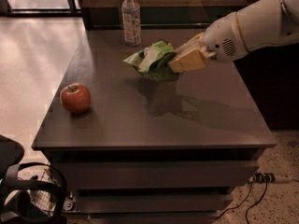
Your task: Move green rice chip bag near apple
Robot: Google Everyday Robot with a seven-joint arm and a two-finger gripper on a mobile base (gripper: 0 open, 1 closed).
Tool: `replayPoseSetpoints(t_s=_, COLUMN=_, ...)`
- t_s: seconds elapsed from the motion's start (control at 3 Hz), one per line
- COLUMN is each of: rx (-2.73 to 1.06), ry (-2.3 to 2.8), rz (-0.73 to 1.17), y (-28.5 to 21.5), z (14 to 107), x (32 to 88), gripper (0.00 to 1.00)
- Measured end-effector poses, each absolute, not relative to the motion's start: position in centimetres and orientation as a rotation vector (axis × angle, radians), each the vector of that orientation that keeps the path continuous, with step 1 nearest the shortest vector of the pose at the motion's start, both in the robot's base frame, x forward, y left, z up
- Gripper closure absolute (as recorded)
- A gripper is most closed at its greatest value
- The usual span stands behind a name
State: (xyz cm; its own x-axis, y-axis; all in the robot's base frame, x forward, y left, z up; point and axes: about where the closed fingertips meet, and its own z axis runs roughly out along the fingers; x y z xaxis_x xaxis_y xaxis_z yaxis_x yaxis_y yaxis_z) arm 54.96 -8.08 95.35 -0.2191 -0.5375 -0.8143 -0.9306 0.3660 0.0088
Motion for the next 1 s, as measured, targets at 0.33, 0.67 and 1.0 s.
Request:
replayPoseSetpoints(t_s=0.33, rx=-1.369, ry=1.844, rz=0.715, y=-4.43, z=95.48, x=53.63, gripper=1.00)
replayPoseSetpoints(t_s=0.67, rx=-1.387, ry=1.836, rz=0.724, y=-3.71, z=95.50, x=53.39, gripper=0.98)
replayPoseSetpoints(t_s=1.0, rx=-1.393, ry=1.834, rz=0.726, y=-3.45, z=95.49, x=53.32, gripper=0.67)
